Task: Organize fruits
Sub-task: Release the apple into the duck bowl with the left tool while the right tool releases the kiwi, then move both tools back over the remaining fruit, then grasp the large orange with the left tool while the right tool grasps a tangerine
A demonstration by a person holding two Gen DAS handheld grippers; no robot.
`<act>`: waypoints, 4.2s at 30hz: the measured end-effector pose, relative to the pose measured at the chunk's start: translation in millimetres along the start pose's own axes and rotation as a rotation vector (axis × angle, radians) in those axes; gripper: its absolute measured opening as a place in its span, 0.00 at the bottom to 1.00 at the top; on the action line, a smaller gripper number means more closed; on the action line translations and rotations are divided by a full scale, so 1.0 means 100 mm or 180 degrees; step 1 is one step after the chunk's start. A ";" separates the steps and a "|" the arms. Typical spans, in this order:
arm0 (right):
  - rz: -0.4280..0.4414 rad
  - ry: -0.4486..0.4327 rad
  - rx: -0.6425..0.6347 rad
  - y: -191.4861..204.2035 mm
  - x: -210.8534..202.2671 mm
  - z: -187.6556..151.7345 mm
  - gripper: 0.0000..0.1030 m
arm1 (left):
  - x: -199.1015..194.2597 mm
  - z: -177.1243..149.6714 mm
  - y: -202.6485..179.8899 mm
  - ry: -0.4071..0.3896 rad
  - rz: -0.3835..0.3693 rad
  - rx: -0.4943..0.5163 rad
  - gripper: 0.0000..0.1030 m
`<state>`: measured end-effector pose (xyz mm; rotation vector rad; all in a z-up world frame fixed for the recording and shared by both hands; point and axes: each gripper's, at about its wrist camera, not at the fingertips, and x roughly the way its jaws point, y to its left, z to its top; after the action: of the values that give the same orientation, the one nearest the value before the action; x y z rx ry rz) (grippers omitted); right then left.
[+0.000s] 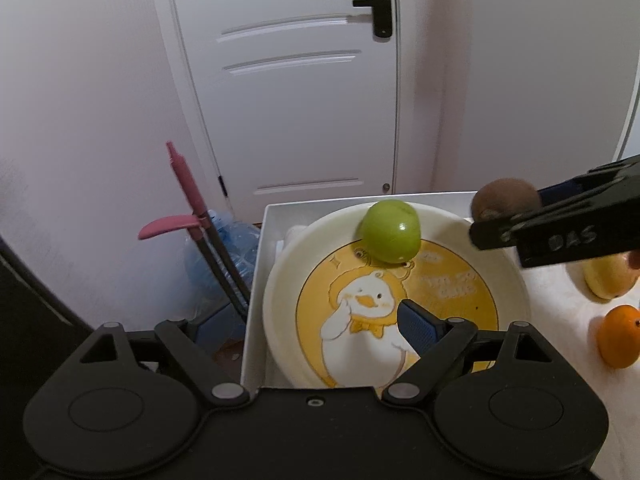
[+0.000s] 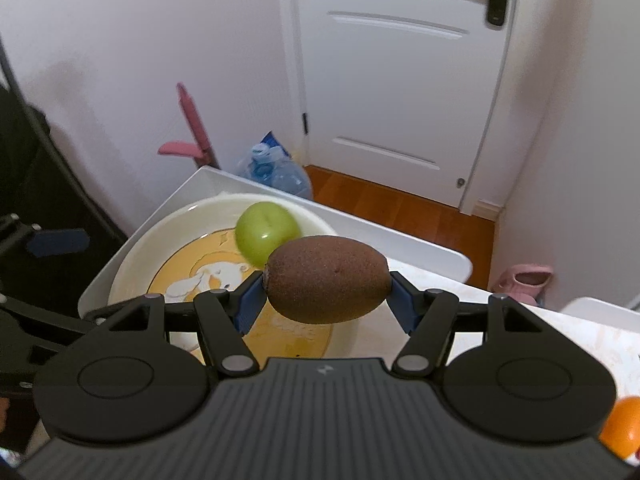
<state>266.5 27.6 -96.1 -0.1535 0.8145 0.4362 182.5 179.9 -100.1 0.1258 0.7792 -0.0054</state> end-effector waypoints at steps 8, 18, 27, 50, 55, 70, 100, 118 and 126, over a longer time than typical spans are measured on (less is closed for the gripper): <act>0.0088 0.0069 -0.0277 0.21 0.26 -0.11 0.78 | -0.06 -0.09 0.02 0.0028 0.0002 -0.0041 0.89; -0.0068 -0.0181 -0.0356 0.27 0.18 -0.12 1.00 | -0.05 -0.15 0.02 0.0047 -0.0015 -0.0024 0.90; -0.0086 -0.0214 -0.0111 0.13 -0.08 -0.08 1.00 | -0.14 -0.11 0.00 -0.0003 -0.0033 -0.0034 0.90; -0.0285 -0.0437 0.0269 -0.08 -1.45 -0.51 1.00 | -1.08 0.01 -0.33 -0.0436 0.0052 -0.0027 0.93; -0.0316 -0.0481 0.0397 -0.40 -1.81 -0.77 1.00 | -1.34 -0.12 -0.56 -0.0479 0.0094 -0.0116 0.93; -0.0535 -0.0425 0.0454 -1.34 -2.28 -1.68 1.00 | -1.64 -0.42 -1.62 -0.0623 0.0159 -0.0209 0.93; -0.0751 -0.0383 0.0764 -1.81 -1.52 -2.51 0.78 | -0.22 -0.61 -2.69 -0.0415 -0.0026 0.0243 0.73; -0.0775 -0.0430 0.0844 -1.84 -1.36 -2.44 0.65 | -0.17 -0.64 -2.66 -0.0337 -0.0123 0.0247 0.62; -0.0791 -0.0430 0.0831 -1.82 -1.30 -2.42 0.59 | -0.25 -0.71 -2.62 -0.0318 -0.0129 0.0251 0.61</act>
<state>105.0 -248.9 -171.9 0.0181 0.7018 0.1026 101.1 -73.4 -161.9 0.1833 0.6818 -0.0804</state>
